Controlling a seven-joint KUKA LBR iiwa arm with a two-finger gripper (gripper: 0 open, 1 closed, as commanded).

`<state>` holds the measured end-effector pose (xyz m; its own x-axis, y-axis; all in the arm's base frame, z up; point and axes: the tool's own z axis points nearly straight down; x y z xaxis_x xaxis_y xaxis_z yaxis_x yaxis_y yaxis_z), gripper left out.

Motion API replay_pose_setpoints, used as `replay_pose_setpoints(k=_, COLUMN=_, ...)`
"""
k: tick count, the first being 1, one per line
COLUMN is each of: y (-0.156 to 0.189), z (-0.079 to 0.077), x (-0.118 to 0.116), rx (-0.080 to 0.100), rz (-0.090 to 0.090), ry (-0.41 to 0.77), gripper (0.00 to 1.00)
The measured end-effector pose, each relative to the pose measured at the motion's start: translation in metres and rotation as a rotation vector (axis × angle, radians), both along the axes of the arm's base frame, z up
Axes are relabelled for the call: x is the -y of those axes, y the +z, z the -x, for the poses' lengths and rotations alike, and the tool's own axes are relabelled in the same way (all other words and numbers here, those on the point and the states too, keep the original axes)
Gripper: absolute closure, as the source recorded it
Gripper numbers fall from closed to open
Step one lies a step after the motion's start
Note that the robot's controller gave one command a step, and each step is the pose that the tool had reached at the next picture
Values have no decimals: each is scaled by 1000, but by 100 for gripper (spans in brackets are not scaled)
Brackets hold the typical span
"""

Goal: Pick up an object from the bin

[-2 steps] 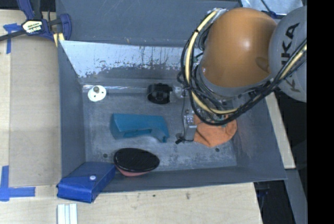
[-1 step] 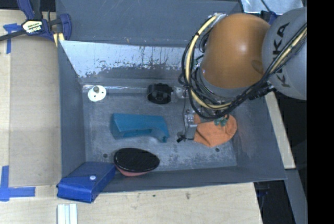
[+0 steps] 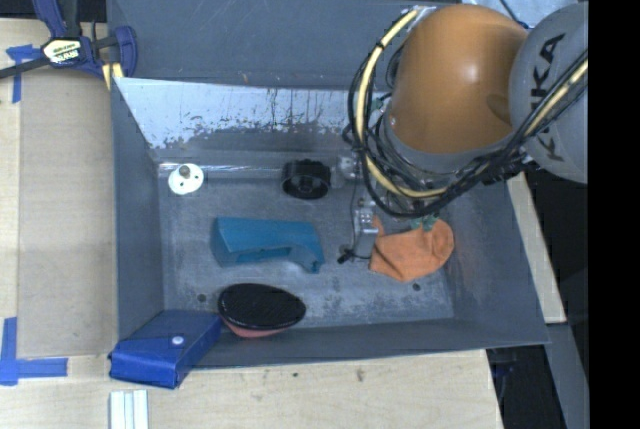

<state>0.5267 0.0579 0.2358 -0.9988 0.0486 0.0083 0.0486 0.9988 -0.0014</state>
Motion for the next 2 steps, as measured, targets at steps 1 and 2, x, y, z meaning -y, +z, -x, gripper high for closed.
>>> replay_pose_setpoints(k=1, y=40, z=-3, x=-30, rx=14, rz=-2, ry=-74, gripper=0)
replay_pose_setpoints(k=2, y=84, z=-12, x=-12, rx=6, rz=-1, ry=-29, gripper=0)
